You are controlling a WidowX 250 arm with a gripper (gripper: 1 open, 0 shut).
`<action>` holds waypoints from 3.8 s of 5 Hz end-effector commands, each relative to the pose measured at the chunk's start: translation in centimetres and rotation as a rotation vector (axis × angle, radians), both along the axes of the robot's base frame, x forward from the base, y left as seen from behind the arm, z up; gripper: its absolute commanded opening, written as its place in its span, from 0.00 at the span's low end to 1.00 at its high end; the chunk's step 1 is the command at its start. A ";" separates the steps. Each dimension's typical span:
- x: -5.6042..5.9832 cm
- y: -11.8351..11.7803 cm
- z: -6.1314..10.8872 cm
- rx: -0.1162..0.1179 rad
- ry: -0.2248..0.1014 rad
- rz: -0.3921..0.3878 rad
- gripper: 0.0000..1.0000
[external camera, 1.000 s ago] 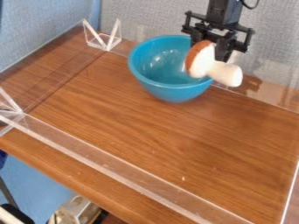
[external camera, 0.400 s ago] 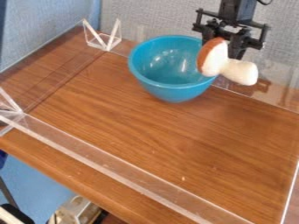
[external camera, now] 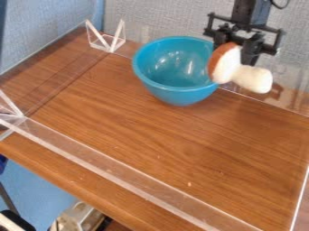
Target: Put the mushroom in the blue bowl
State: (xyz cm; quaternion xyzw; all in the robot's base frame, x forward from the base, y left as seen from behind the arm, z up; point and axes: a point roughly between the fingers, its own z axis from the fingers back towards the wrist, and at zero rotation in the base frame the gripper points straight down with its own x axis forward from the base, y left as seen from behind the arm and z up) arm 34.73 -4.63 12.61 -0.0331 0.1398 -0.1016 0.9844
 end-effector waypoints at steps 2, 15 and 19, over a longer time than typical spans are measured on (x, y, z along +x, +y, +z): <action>2.9 4.8 2.8 -0.005 -0.067 0.061 0.00; 1.7 5.8 -3.6 0.002 0.044 0.035 0.00; 2.0 6.5 -2.9 -0.015 0.050 0.124 0.00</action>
